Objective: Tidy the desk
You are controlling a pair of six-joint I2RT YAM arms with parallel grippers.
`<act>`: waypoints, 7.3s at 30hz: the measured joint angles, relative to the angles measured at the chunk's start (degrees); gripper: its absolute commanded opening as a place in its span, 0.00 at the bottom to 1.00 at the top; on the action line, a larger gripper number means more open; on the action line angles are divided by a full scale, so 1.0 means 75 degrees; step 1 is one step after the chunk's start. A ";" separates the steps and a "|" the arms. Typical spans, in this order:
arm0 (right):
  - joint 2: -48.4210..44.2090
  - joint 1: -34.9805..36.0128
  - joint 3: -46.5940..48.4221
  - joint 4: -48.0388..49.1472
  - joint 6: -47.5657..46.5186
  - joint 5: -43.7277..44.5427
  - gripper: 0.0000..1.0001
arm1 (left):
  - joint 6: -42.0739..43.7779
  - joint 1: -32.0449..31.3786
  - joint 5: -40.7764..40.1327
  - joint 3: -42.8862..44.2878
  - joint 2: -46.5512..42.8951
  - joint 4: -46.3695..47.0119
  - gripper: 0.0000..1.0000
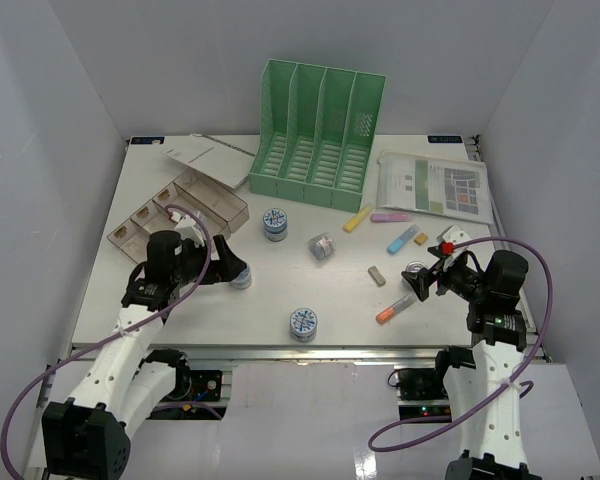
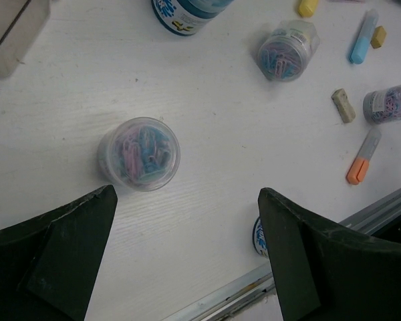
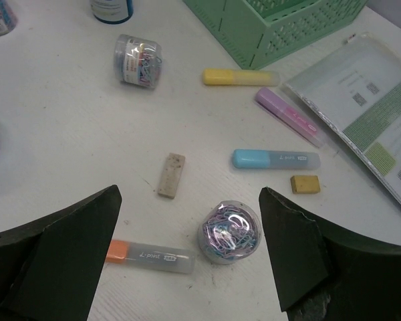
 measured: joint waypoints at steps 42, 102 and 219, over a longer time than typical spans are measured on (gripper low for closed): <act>-0.0295 -0.0001 0.0000 -0.0316 -0.0238 -0.0556 0.90 | -0.1458 -0.2477 -0.4762 0.2203 0.3976 -0.1518 0.17; 0.0172 0.0119 0.0068 -0.0496 -0.0382 -0.0961 0.97 | -0.0853 0.3491 -0.3196 0.3937 0.4103 -0.0820 0.98; 1.6632 1.0823 1.4423 0.4218 0.3876 0.5533 0.93 | -0.0803 0.1514 -0.5366 0.0239 -0.4926 -0.0625 0.98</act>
